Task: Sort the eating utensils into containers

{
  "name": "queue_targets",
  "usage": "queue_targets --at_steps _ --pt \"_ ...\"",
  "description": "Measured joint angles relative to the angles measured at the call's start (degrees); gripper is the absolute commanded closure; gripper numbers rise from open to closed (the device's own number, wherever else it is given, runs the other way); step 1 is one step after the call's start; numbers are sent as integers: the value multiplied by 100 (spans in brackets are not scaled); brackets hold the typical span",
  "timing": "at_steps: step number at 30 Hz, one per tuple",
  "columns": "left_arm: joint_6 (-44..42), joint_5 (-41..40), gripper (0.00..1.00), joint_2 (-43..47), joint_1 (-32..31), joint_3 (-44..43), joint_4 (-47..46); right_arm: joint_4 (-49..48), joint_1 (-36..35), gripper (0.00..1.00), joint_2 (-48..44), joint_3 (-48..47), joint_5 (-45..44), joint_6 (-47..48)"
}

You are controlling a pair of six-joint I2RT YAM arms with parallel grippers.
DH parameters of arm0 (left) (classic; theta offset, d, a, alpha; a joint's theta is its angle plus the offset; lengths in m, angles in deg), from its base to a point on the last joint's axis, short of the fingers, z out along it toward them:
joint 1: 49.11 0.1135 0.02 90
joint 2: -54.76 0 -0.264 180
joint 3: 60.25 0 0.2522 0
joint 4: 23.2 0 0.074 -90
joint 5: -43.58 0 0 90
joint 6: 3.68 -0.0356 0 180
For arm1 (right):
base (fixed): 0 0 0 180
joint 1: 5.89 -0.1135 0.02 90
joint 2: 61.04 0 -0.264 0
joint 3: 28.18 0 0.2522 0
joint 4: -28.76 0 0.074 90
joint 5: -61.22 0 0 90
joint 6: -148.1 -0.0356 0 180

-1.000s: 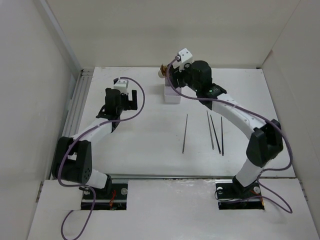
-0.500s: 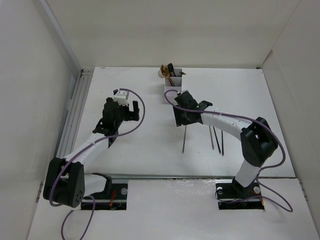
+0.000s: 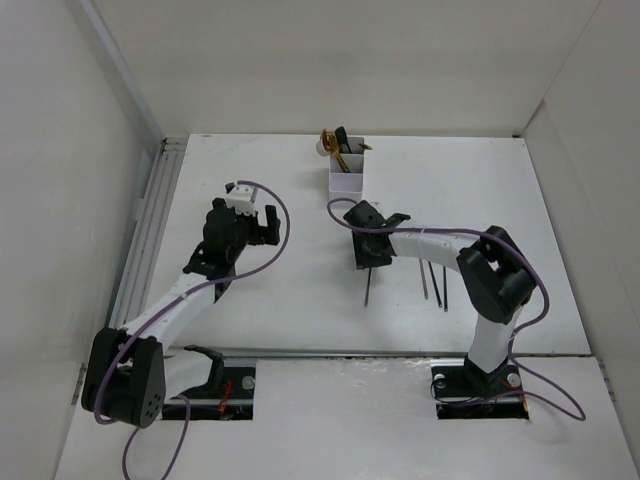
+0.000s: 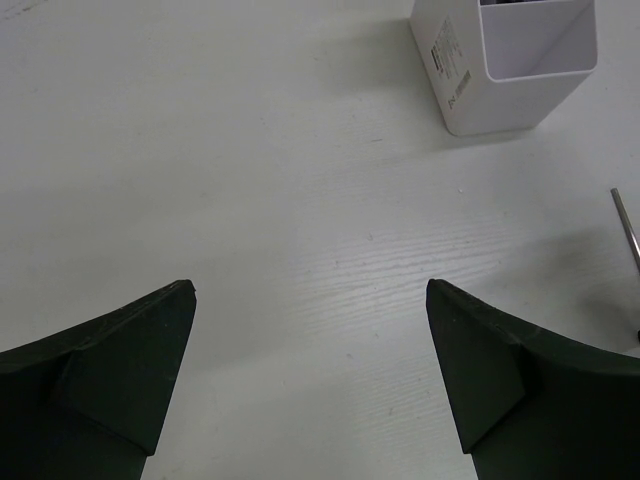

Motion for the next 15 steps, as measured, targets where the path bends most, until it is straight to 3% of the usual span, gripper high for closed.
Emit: queue_targets --at_steps 6,7,10,15 --pt "11 4 0 55 0 31 -7 -208 7 75 46 -26 129 4" --pt "11 2 0 81 0 50 -2 -249 31 86 44 -22 162 0" --pt "13 0 0 125 0 92 -4 -356 140 100 39 31 238 -9" --pt "9 -11 0 140 0 111 -2 -822 415 100 -140 352 531 -55"
